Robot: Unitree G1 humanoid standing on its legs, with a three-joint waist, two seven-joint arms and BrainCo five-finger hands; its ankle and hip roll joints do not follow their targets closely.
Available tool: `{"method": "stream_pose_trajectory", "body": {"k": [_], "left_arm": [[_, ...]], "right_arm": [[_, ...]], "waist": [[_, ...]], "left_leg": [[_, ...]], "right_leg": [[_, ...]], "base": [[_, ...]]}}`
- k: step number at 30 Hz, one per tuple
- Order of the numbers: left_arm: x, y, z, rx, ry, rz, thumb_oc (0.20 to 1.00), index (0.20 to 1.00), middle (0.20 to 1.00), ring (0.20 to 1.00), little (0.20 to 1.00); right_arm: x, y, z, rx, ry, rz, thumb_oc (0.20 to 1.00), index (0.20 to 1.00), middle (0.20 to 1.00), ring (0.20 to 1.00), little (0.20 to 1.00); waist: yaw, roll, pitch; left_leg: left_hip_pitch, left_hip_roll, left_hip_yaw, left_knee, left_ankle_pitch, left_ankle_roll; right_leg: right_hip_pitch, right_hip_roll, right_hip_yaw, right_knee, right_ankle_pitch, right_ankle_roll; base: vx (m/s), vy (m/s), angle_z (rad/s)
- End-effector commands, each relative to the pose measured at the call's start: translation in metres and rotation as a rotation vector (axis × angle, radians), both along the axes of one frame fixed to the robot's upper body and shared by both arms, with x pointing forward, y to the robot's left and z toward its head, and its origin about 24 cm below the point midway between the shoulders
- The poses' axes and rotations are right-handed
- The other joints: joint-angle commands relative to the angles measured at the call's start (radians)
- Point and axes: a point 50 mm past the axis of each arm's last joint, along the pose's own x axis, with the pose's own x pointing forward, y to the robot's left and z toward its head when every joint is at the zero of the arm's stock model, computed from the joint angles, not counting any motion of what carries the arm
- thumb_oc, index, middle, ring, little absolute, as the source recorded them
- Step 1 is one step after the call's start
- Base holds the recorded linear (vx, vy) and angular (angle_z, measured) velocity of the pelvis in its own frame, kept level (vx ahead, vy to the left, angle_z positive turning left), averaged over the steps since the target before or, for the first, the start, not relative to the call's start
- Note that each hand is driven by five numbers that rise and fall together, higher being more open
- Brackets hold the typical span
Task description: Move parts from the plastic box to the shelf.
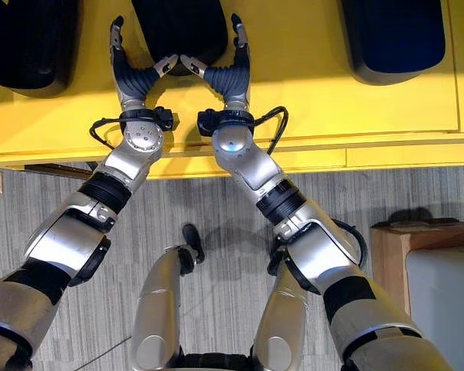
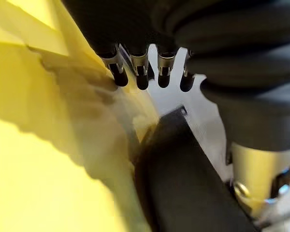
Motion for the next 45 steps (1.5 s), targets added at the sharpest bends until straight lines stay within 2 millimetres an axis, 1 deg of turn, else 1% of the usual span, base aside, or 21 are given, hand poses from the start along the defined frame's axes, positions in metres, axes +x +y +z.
{"method": "stream_pose_trajectory", "body": {"k": [1,2,3,4,9,11,12,18,20,22,24,27,32,36,45], "left_arm": [[-0.005,-0.028,0.017,0.046,-0.073,-0.095,1.0,1.0,1.0,1.0,1.0],[-0.005,-0.028,0.018,0.028,-0.07,-0.09,1.0,1.0,1.0,1.0,1.0],[-0.005,-0.028,0.018,0.054,-0.077,-0.091,1.0,1.0,1.0,1.0,1.0],[-0.005,-0.03,0.019,0.065,-0.084,-0.1,1.0,1.0,1.0,1.0,1.0],[-0.006,-0.033,0.021,0.085,-0.088,-0.146,1.0,1.0,1.0,1.0,1.0],[-0.007,-0.034,0.022,0.079,-0.103,-0.145,1.0,1.0,1.0,1.0,1.0],[-0.007,-0.033,0.021,0.059,-0.101,-0.141,1.0,1.0,1.0,1.0,1.0],[-0.008,-0.032,0.016,0.06,-0.099,-0.134,1.0,1.0,1.0,1.0,1.0],[-0.008,-0.029,0.013,0.05,-0.099,-0.13,1.0,1.0,1.0,1.0,1.0],[-0.009,-0.028,0.011,0.051,-0.101,-0.126,1.0,1.0,1.0,1.0,1.0],[-0.01,-0.026,0.009,0.035,-0.111,-0.116,1.0,1.0,1.0,1.0,1.0],[-0.012,-0.026,0.006,0.043,-0.125,-0.105,1.0,1.0,1.0,1.0,1.0],[-0.013,-0.025,0.002,0.045,-0.134,-0.099,1.0,1.0,1.0,1.0,1.0],[-0.014,-0.028,-0.001,0.079,-0.139,-0.108,1.0,1.0,1.0,1.0,1.0],[-0.02,-0.037,-0.016,0.096,-0.135,-0.136,1.0,1.0,1.0,1.0,1.0]], "right_arm": [[0.001,0.015,0.008,-0.021,0.013,0.082,1.0,1.0,1.0,1.0,1.0],[0.001,0.014,0.009,-0.01,0.02,0.082,1.0,1.0,1.0,1.0,1.0],[0.005,0.015,0.005,0.018,0.078,0.113,1.0,1.0,1.0,1.0,1.0],[0.007,0.016,0.003,0.028,0.097,0.133,1.0,1.0,1.0,1.0,1.0],[0.008,0.019,0.003,0.02,0.096,0.187,1.0,1.0,1.0,1.0,1.0],[0.007,0.02,0.004,-0.023,0.085,0.213,1.0,1.0,1.0,1.0,1.0],[0.006,0.024,0.003,-0.06,0.083,0.24,1.0,1.0,1.0,1.0,1.0],[0.003,0.03,-0.002,-0.132,0.072,0.282,1.0,1.0,1.0,1.0,1.0],[0.001,0.03,-0.005,-0.131,0.08,0.298,1.0,1.0,1.0,1.0,1.0],[0.0,0.031,-0.009,-0.121,0.087,0.324,1.0,1.0,1.0,1.0,1.0],[-0.005,0.033,-0.017,-0.108,0.091,0.369,1.0,1.0,1.0,1.0,1.0],[-0.008,0.033,-0.027,-0.073,0.119,0.391,1.0,1.0,1.0,1.0,1.0],[-0.01,0.028,-0.039,-0.026,0.134,0.383,1.0,1.0,1.0,1.0,1.0],[-0.012,0.027,-0.046,0.03,0.152,0.394,1.0,1.0,1.0,1.0,1.0],[-0.015,0.021,-0.066,0.044,0.177,0.396,1.0,1.0,1.0,1.0,1.0]], "waist": [[0.027,0.036,-0.03],[0.027,0.037,-0.03],[0.031,0.033,-0.03],[0.034,0.033,-0.03],[0.037,0.029,-0.03],[0.039,0.029,-0.03],[0.039,0.027,-0.03],[0.038,0.02,-0.03],[0.036,0.019,-0.03],[0.034,0.018,-0.03],[0.027,0.011,-0.03],[0.019,0.003,-0.03],[0.007,-0.005,-0.03],[-0.001,-0.011,-0.03],[-0.016,-0.017,-0.03]], "left_leg": [[0.037,-0.051,0.052,-0.082,0.017,0.033],[0.034,-0.051,0.049,-0.079,0.017,0.034],[0.028,-0.053,0.043,-0.073,0.016,0.034],[0.023,-0.054,0.041,-0.07,0.015,0.035],[0.02,-0.055,0.035,-0.068,0.013,0.037],[0.021,-0.055,0.033,-0.071,0.013,0.037],[0.021,-0.054,0.032,-0.071,0.013,0.037],[0.025,-0.051,0.032,-0.072,0.012,0.037],[0.027,-0.049,0.033,-0.073,0.013,0.036],[0.03,-0.046,0.034,-0.076,0.014,0.034],[0.033,-0.043,0.036,-0.083,0.019,0.029],[0.038,-0.039,0.039,-0.09,0.023,0.024],[0.043,-0.034,0.044,-0.101,0.029,0.017],[0.047,-0.03,0.049,-0.105,0.031,0.013],[0.045,-0.024,0.056,-0.105,0.032,0.009]], "right_leg": [[-0.028,0.03,0.01,0.094,-0.023,0.005],[-0.031,0.03,0.012,0.098,-0.023,0.004],[-0.037,0.031,0.014,0.11,-0.026,0.003],[-0.04,0.032,0.014,0.114,-0.027,0.003],[-0.042,0.034,0.012,0.119,-0.028,0.003],[-0.041,0.036,0.012,0.114,-0.027,0.004],[-0.043,0.036,0.012,0.116,-0.028,0.006],[-0.039,0.039,0.013,0.112,-0.028,0.007],[-0.037,0.041,0.013,0.11,-0.029,0.007],[-0.035,0.043,0.016,0.108,-0.031,0.007],[-0.031,0.049,0.019,0.102,-0.034,0.006],[-0.024,0.056,0.017,0.092,-0.035,0.007],[-0.02,0.066,0.022,0.084,-0.04,0.004],[-0.016,0.071,0.022,0.082,-0.045,0.003],[-0.016,0.079,0.025,0.078,-0.053,0.002]], "base": [[0.02,-0.006,0.09],[0.02,-0.019,0.12],[0.01,-0.036,0.1],[0.0,-0.034,0.06],[-0.01,-0.03,0.02],[-0.02,-0.042,0.0],[-0.02,-0.036,0.0],[-0.01,-0.039,0.0],[-0.01,-0.018,0.0],[0.0,0.0,0.0],[-0.03,-0.031,-0.01],[-0.02,-0.023,-0.01],[-0.01,-0.003,-0.02],[-0.01,0.005,-0.04],[0.0,0.009,-0.05]]}}
